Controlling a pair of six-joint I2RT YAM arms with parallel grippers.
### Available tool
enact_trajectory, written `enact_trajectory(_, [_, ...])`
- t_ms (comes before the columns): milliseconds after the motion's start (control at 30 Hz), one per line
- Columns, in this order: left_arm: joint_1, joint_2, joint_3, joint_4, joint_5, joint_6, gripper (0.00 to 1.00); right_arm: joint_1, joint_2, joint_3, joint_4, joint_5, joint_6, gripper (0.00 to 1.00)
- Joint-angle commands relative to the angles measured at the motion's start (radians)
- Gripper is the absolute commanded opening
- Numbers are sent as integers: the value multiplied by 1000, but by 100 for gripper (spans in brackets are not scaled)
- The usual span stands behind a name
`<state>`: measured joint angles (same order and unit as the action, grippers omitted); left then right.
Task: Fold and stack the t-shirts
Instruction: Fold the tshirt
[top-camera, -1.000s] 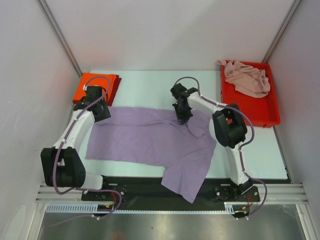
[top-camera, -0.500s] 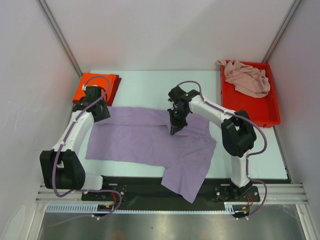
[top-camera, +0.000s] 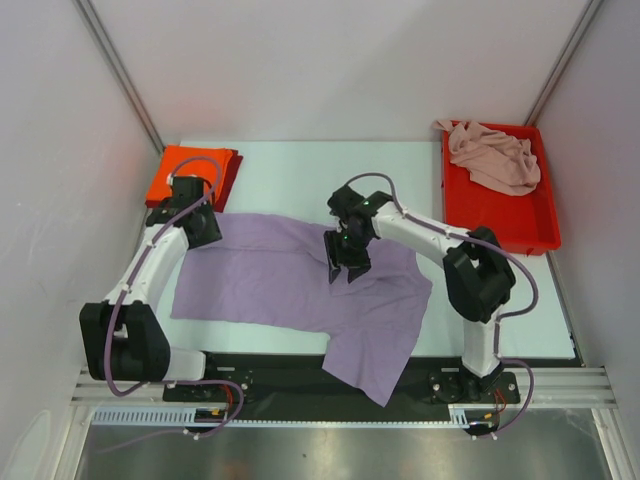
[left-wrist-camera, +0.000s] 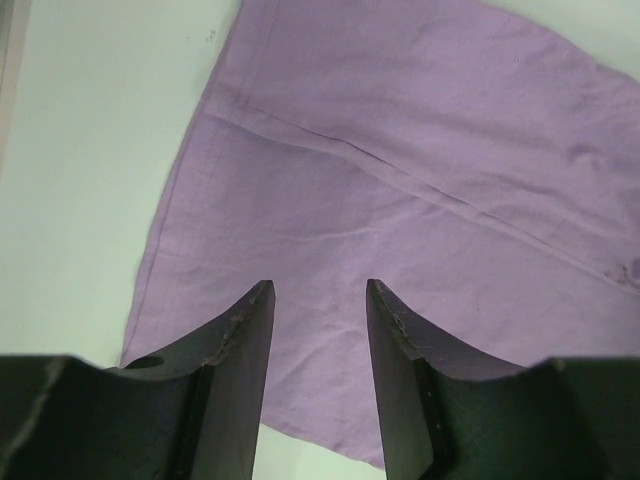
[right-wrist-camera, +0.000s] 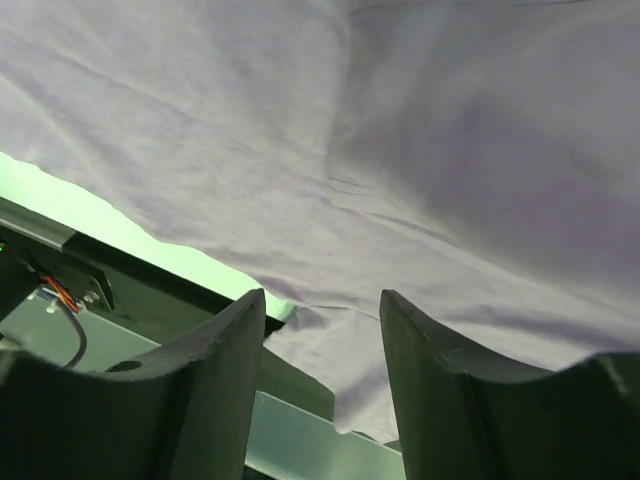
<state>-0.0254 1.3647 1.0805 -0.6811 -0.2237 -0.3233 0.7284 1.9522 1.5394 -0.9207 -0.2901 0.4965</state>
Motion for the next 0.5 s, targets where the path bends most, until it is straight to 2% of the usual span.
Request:
enact_trajectory(0, [4,-30,-21,18,46,15,48,-49,-136,5,-18,101,-7,56])
enact_trajectory(133, [-36,-36,-37,29,87,-10,47,-138,-270,-159,29,114,16,49])
enact_trajectory(200, [-83,-35,-37,34,99,-32,47,-193,-309,-256,62,115,20,36])
enact_trajectory(233, [-103,-32,-37,35,115,-40,47,-205,-352,-289,77,123,17,24])
enact_trajectory(300, [-166,-24,-30,44,124,-69,46,-237,-387,-352,114,143,22,12])
enact_trajectory(333, [-204,-13,-24,43,119,-85,46,-245,-400,-407,141,144,22,1])
enact_trajectory(467, [-246,11,-4,48,148,-114,46,-267,-430,-493,192,160,34,0])
